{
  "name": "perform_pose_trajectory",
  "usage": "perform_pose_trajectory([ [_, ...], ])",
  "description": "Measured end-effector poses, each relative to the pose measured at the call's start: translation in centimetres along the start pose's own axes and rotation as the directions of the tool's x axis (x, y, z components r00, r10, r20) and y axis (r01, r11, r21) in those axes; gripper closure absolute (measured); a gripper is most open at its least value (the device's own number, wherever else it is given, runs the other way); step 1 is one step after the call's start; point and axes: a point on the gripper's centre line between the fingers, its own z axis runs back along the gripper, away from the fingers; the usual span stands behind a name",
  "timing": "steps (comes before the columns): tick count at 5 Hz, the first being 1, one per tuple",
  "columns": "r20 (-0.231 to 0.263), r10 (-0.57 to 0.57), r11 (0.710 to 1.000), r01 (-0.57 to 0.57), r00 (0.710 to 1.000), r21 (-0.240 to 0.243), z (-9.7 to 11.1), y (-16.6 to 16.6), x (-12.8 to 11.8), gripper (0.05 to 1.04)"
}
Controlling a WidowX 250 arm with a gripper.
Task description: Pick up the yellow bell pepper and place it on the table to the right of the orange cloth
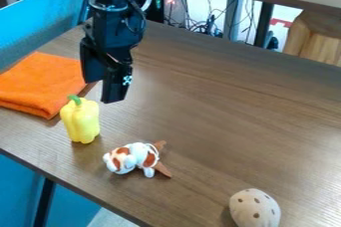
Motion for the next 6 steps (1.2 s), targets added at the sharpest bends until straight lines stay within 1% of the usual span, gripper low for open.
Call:
perform_pose_trajectory([
  [1,-0.025,-0.002,1.0,0.001,1.0,-0.014,-0.8,-0.2,-0.2,0.082],
  [2,0.027,-0.039,0.999,0.039,0.999,0.02,-0.1,-0.1,-0.2,0.082],
  [3,0.061,-0.056,0.997,0.053,0.997,0.06,1.2,0.4,-0.7,0.082],
  [4,0.061,-0.026,0.998,0.022,0.998,0.066,0.9,2.3,-3.4,0.082],
  [5,0.066,0.017,0.999,-0.02,0.998,0.045,0.5,4.1,-5.1,0.082],
  [6,0.035,0.035,0.999,-0.036,0.999,0.025,-0.5,4.4,-5.3,0.082],
])
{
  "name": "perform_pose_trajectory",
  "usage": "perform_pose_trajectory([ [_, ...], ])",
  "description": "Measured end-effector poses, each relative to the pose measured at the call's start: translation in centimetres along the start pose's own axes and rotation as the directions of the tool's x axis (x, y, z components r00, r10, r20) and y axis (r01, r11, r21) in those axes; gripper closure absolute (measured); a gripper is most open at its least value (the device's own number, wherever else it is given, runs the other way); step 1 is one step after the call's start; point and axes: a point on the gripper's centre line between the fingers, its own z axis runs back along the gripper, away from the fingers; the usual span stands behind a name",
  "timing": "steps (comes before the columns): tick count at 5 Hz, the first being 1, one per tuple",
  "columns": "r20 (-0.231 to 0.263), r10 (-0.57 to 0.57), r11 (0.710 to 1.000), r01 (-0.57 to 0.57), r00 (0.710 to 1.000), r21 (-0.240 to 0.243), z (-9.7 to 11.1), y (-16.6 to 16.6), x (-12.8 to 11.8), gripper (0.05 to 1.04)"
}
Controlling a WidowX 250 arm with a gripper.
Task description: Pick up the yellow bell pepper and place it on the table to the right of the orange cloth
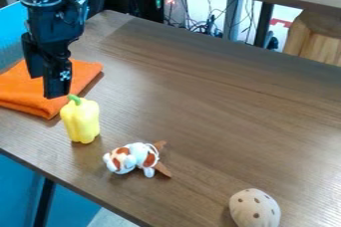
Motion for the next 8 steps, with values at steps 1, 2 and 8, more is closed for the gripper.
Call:
perform_pose_trajectory([
  [1,0.005,-0.022,0.999,0.023,1.0,-0.034,-0.8,-0.3,0.5,0.082],
  [2,0.021,-0.055,0.996,0.056,0.998,-0.075,-1.2,-1.0,1.0,0.082],
  [8,-0.083,-0.042,0.998,0.037,0.996,-0.059,-3.3,-1.0,2.9,0.896],
])
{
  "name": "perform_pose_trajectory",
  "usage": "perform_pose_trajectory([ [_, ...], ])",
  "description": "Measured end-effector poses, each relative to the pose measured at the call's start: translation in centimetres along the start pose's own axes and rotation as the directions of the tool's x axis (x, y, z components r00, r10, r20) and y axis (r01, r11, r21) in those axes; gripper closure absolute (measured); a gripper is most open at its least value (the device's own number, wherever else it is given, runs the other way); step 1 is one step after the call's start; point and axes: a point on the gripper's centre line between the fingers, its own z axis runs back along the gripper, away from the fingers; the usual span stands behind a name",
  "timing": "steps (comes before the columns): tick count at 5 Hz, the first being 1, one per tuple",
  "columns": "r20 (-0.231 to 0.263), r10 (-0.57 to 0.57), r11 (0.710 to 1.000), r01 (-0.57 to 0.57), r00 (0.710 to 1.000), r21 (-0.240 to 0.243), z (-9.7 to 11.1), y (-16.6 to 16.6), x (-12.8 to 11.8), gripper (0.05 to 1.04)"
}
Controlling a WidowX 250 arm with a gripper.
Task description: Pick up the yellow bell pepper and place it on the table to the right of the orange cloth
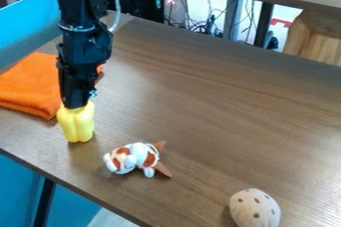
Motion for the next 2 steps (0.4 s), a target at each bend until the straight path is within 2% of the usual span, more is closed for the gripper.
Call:
perform_pose_trajectory([
  [1,-0.005,0.002,1.0,-0.002,1.0,-0.003,0.3,0.0,0.0,0.956],
  [2,0.005,0.0,1.0,0.0,1.0,0.02,1.6,0.6,0.5,0.966],
])
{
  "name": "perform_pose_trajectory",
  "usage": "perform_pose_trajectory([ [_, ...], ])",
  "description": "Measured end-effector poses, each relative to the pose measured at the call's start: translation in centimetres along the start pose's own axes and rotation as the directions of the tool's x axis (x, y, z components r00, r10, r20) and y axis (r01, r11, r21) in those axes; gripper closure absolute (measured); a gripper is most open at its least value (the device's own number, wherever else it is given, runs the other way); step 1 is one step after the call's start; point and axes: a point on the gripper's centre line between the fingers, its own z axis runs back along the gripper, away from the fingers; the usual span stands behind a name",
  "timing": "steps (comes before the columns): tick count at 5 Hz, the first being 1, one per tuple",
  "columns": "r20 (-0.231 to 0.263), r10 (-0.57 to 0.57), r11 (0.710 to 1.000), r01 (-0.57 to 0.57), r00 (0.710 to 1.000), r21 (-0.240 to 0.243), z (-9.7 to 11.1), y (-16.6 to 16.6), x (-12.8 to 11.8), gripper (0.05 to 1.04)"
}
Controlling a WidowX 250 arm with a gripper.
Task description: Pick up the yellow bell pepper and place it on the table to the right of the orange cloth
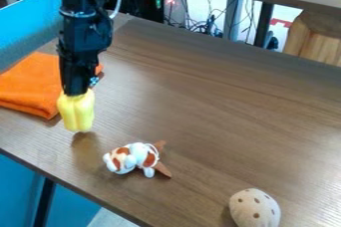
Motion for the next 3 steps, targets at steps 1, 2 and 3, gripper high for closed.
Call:
perform_pose_trajectory([
  [1,0.051,-0.049,0.998,0.046,0.997,0.048,2.5,-0.4,2.3,0.966],
  [2,0.11,-0.093,0.995,0.088,0.99,0.05,4.2,0.0,5.7,0.966],
  [3,0.113,-0.131,0.991,0.127,0.985,0.042,4.4,-0.2,9.7,0.966],
])
